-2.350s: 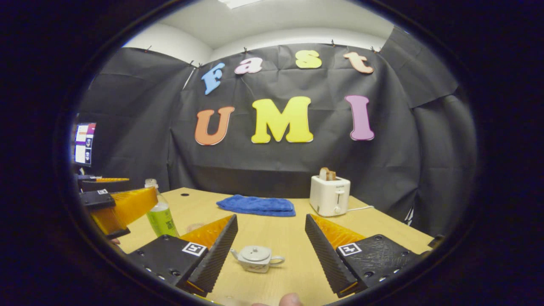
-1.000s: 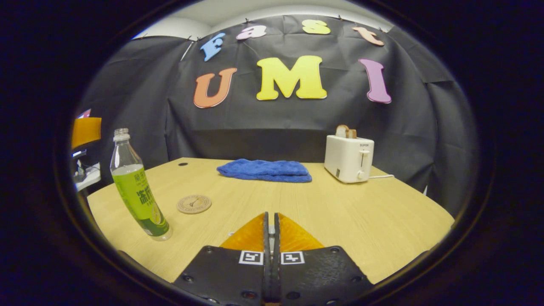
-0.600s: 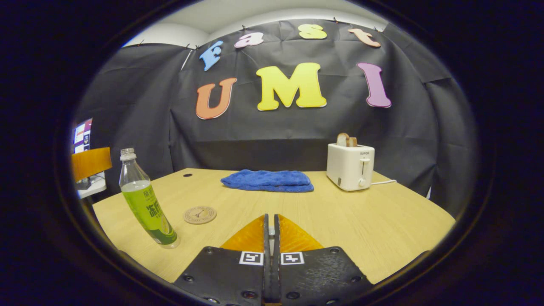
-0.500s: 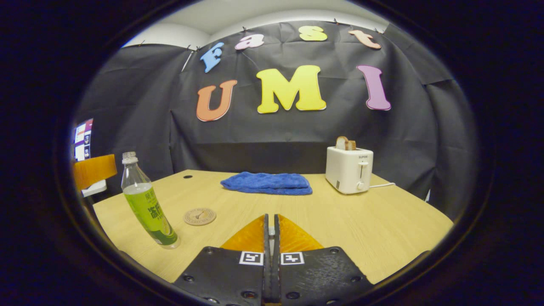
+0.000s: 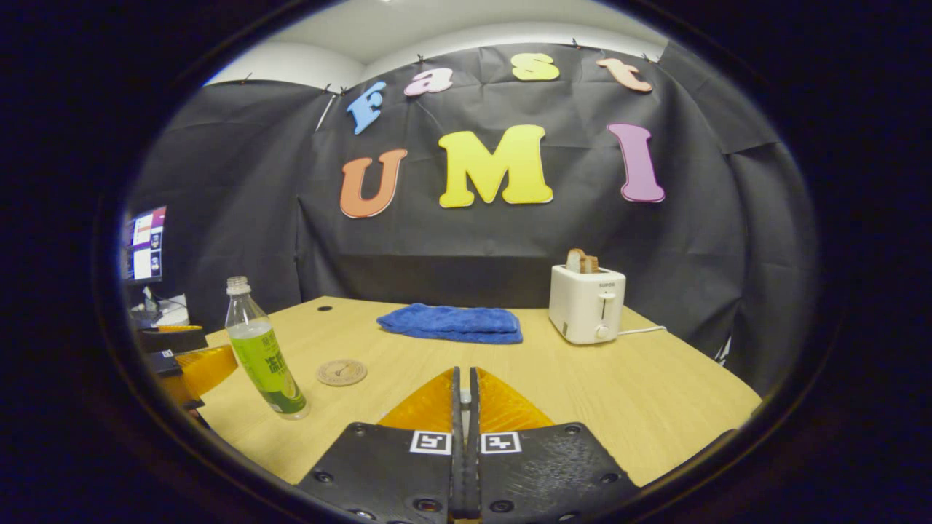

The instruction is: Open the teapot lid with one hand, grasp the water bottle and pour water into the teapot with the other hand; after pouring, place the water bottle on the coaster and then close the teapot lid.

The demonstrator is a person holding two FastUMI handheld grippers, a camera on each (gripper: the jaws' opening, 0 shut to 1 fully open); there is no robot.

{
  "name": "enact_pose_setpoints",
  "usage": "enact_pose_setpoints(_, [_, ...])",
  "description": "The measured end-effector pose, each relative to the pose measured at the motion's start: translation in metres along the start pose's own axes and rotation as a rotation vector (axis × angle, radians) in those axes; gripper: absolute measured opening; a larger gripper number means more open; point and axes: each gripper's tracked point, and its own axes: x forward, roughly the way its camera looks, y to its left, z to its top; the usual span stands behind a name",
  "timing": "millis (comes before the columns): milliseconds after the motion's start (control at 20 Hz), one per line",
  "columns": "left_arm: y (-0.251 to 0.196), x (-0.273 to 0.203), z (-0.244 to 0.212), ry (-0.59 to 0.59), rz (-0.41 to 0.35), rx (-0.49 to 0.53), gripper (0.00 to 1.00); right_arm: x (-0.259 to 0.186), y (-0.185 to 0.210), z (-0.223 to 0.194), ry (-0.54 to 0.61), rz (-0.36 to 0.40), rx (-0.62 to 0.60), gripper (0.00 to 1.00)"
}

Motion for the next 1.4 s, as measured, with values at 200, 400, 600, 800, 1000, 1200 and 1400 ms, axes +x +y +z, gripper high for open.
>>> enact_pose_setpoints(200, [-0.007, 0.017, -0.019, 0.039, -0.013, -0.042, 0.99, -0.001, -0.004, -0.003, 0.008, -0.003, -0.006, 0.0])
enact_pose_setpoints(400, [-0.002, 0.035, -0.041, 0.091, 0.0, -0.029, 0.99, -0.001, -0.008, -0.004, 0.015, -0.01, -0.004, 0.0])
enact_pose_setpoints(600, [0.002, 0.049, -0.05, 0.112, 0.014, -0.035, 0.99, 0.0, -0.011, -0.005, 0.021, -0.014, -0.004, 0.0])
enact_pose_setpoints(800, [0.001, 0.056, -0.053, 0.133, 0.011, -0.04, 0.99, 0.0, -0.015, -0.003, 0.02, -0.016, -0.001, 0.0])
enact_pose_setpoints(1000, [-0.001, 0.06, -0.054, 0.138, 0.007, -0.032, 0.95, 0.0, -0.019, -0.005, 0.026, -0.015, -0.002, 0.0])
enact_pose_setpoints(1200, [-0.002, 0.062, -0.053, 0.142, 0.011, -0.012, 0.8, 0.001, -0.026, -0.007, 0.028, -0.016, 0.005, 0.0])
enact_pose_setpoints(1400, [0.009, 0.057, -0.051, 0.187, 0.038, 0.089, 0.78, 0.002, -0.031, -0.01, 0.044, -0.008, 0.002, 0.0])
